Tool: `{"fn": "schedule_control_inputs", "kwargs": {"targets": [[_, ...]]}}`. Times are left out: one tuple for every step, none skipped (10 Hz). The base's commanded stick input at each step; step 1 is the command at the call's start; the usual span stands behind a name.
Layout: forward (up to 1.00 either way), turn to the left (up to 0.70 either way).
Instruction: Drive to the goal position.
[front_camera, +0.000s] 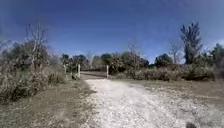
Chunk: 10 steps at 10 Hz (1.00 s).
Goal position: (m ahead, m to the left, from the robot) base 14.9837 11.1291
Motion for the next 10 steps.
{"fn": "schedule_control_inputs", "kwargs": {"targets": [[0.70, 0.00], [0.70, 0.00], [0.70, 0.00], [0.70, 0.00], [0.70, 0.00], [0.70, 0.00], [0.70, 0.00], [0.70, 0.00], [0.70, 0.00], [0.70, 0.00]]}}
